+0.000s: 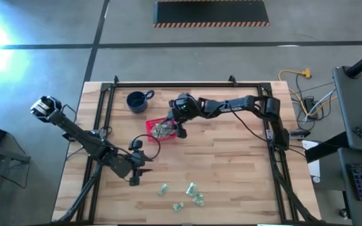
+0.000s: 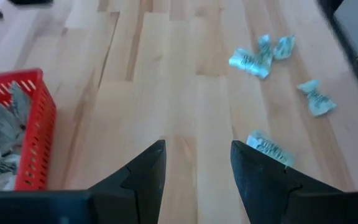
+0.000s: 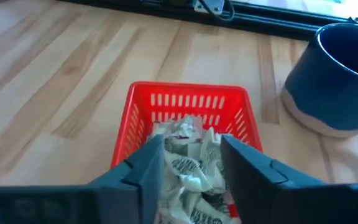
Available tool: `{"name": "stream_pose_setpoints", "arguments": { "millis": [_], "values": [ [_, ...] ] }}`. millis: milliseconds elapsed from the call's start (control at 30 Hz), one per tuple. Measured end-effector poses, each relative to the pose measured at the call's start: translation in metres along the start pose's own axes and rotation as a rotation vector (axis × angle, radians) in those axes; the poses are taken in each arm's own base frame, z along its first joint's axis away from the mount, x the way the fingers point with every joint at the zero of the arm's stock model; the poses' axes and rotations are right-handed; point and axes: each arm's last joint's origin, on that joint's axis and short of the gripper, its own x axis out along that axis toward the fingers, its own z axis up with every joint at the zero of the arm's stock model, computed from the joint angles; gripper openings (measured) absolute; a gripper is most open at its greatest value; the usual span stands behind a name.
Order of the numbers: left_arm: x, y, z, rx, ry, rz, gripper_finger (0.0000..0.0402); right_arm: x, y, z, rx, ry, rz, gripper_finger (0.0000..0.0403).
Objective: Pick and place items into bin
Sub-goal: Put the green stevia packet into the red bin
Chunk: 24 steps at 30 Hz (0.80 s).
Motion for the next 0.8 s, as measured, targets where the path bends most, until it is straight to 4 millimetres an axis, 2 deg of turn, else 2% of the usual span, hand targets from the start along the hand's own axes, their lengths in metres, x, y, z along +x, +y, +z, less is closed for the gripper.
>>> {"name": "stream_pose_setpoints", "arguments": {
  "millis": [167,433,633,800],
  "values": [
    [0.019,-0.008,-0.008,0.015,0.045,-0.014,0.0164,-0.007,0.014,0.004,-0.064,0.036,0.077,0.0179],
    [0.055,-0.022,-0.022,0.027,0.095,-0.068,0.0164,-0.009,0.055,0.0,-0.127,0.21,0.217,0.0168],
    [0.069,-0.028,-0.028,0.022,0.103,-0.104,0.0164,-0.015,0.085,-0.001,-0.111,0.295,0.284,0.0158],
    [0.075,-0.03,-0.03,0.019,0.102,-0.109,0.0164,-0.03,0.104,0.002,-0.091,0.297,0.298,0.0155]
  ]
}}
